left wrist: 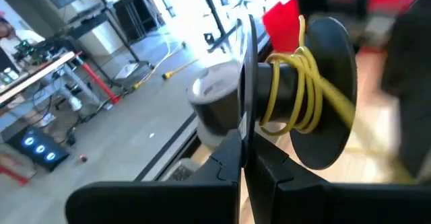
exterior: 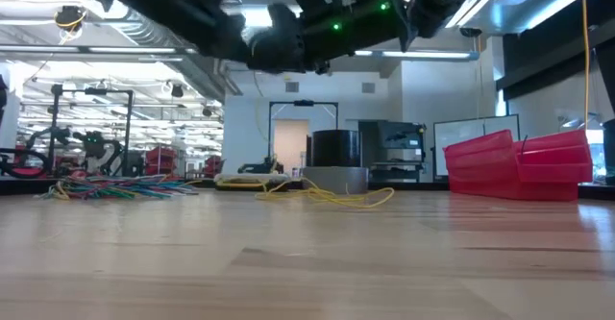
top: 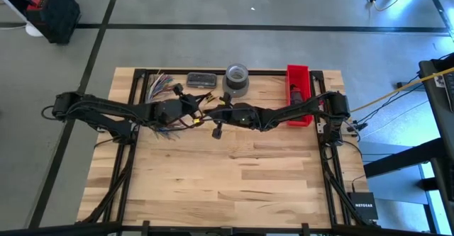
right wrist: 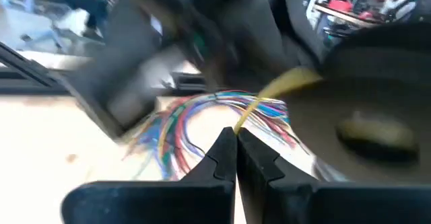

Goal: Coil cords
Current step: Coil the yellow wire on the spool

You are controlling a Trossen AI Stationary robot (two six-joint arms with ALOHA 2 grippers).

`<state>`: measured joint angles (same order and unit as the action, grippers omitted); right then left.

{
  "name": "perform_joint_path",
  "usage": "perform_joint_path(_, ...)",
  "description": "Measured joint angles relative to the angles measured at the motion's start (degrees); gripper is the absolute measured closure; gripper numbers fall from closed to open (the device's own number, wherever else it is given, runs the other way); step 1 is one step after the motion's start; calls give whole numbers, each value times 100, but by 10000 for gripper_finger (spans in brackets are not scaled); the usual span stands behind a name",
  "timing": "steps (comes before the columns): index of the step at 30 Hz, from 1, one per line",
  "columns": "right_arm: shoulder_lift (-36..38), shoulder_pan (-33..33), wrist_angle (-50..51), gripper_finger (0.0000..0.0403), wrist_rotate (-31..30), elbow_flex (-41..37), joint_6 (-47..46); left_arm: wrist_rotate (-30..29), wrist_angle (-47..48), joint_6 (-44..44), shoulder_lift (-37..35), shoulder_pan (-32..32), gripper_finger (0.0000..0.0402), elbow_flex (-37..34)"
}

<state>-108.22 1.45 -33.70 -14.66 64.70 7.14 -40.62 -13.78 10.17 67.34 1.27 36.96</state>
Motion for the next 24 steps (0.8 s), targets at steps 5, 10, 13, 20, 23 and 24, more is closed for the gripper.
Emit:
perform_joint_path(5, 0, 0, 89, 398, -400, 14, 504, 22, 380, 41, -611, -225, 402, 2)
perform_joint_path(10, 14, -3, 307, 398, -836, 34, 801, 172, 1011, -95, -1095, -432, 401, -1)
perform_joint_path(13, 28, -24, 427, 398, -938, 44, 1023, 399, 1214, -192, -1253, -514, 402, -3)
perform_joint_path(20, 217, -128, 587, 398, -1187, 16, 1390, 532, 1449, -163, -1283, -549, 402, -1)
perform_joint_path(23, 251, -155, 597, 398, -1133, 9, 1192, 562, 1397, -173, -1282, -546, 402, 4)
perform_joint_path(24, 251, -160, 605, 398, -1118, 7, 1112, 577, 1407, -185, -1282, -546, 402, 4)
